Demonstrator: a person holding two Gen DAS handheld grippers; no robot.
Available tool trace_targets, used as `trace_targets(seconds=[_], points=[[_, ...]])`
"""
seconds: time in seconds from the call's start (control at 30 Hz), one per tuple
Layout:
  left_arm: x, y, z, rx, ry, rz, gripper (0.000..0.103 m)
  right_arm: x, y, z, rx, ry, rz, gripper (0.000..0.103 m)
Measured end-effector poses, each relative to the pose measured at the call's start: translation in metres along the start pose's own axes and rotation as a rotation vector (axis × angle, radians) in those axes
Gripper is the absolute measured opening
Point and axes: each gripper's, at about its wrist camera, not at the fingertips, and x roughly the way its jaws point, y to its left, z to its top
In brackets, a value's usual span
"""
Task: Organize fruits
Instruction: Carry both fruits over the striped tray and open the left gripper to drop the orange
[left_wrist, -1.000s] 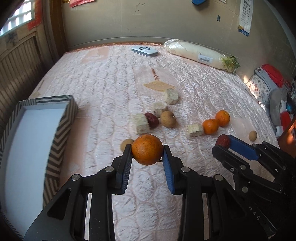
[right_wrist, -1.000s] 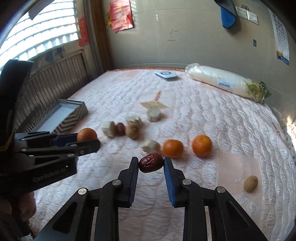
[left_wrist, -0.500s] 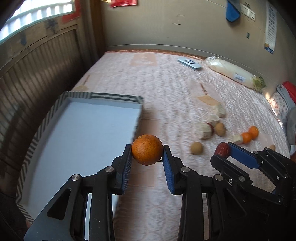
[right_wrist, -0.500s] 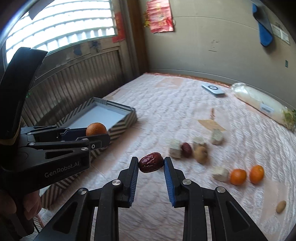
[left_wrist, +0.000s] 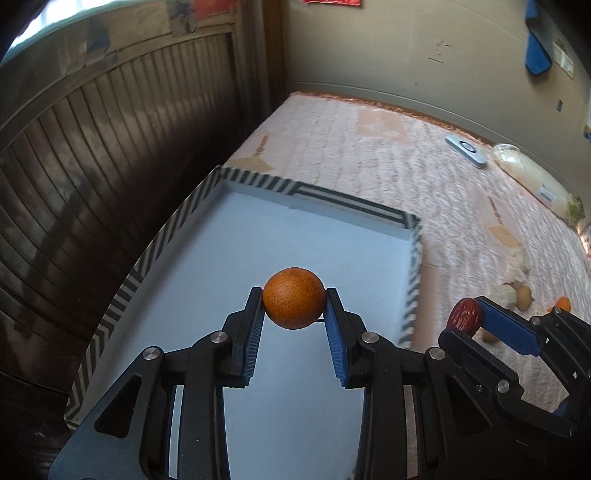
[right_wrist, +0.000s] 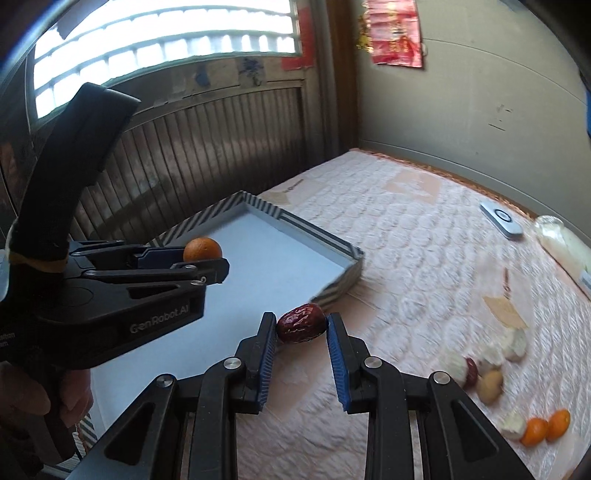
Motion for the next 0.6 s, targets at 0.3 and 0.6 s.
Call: trace_targets(seconds=[0.3,0.6], points=[[0.027,0.023,-0.004,-0.055,0.073,0.021,0.032,0.045,0.029,0.016,-0.069,0.054,0.053,0.027],[0.04,0.032,-0.008,-0.088,0.107,0.033,0.032,0.077,0.043,0.017,-0.116,0.115,0.063,0.027]])
